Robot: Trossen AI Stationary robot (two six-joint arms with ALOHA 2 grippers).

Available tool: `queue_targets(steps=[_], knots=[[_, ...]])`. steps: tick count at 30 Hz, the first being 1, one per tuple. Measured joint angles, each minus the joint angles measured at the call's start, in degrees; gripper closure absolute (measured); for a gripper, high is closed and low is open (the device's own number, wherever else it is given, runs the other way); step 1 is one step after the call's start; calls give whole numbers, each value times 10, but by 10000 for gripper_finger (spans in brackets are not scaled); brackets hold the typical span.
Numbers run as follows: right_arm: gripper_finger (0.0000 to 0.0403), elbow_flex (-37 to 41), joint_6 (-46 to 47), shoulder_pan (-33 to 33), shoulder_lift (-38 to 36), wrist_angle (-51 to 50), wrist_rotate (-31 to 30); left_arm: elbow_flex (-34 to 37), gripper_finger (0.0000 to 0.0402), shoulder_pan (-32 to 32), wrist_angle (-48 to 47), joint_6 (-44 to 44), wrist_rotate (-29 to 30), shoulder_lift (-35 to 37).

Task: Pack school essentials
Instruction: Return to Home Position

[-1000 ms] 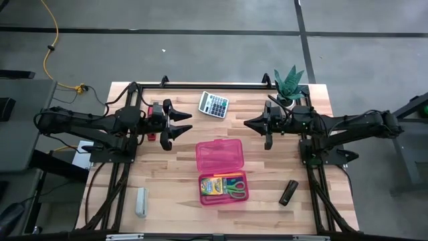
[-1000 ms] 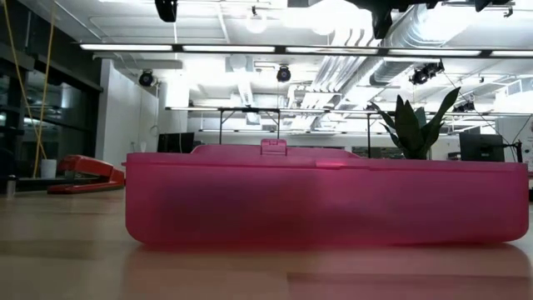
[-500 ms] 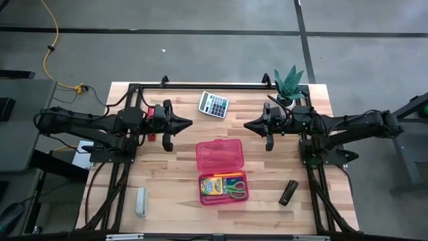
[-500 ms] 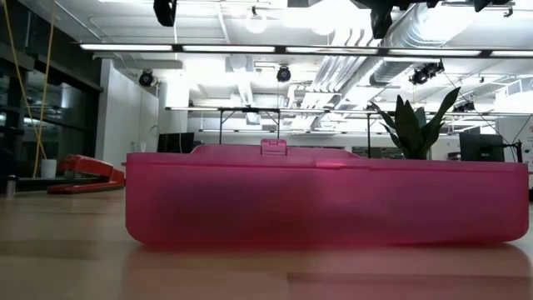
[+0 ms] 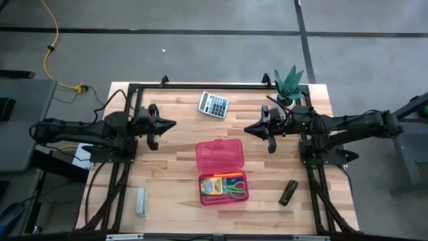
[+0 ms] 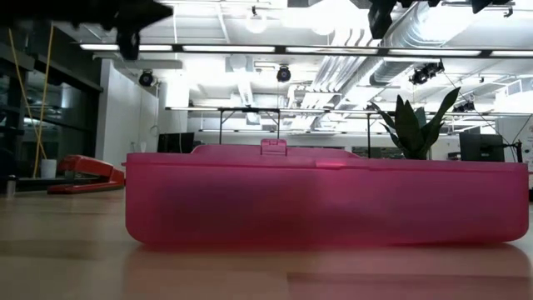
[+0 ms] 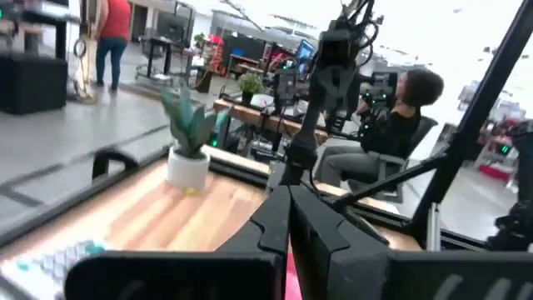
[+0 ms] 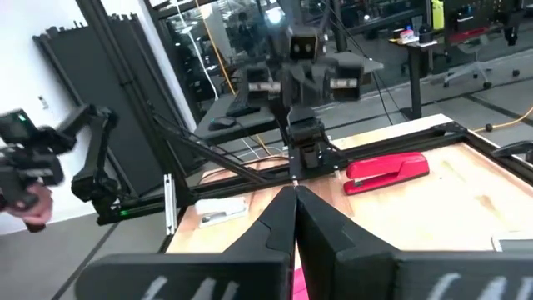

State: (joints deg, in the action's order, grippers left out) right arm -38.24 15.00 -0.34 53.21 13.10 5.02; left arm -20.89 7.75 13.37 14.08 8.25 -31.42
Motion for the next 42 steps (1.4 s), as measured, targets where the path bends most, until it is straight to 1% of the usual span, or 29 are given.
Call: queue_targets(steps=[4,10,15,21,23,31,33,36,39,42], knots=[[403,0,5,0,0,0,0,78,401,-11,1,35,0,71],[403,0,61,0,0,0,-4,163,401,-25,-3,53,-4,170],[403,0,105,0,0,0,-4,201,401,-26,-3,53,-29,241],[403,0,122,0,0,2,-12,202,401,-25,-124,28,-29,306],[403,0,121,0,0,5,-12,201,401,-24,-125,20,-44,309],[403,0,123,1,-1,3,-12,201,401,-24,-132,49,-77,303],[403,0,135,1,-7,-13,-3,201,401,-24,-131,62,-77,303],[403,4,126,3,-28,-49,1,201,401,-24,-131,64,-76,303],[403,41,117,13,-69,-48,1,201,401,-24,-131,64,-76,303],[403,110,132,24,-128,-21,-5,201,401,-24,-131,64,-76,303]])
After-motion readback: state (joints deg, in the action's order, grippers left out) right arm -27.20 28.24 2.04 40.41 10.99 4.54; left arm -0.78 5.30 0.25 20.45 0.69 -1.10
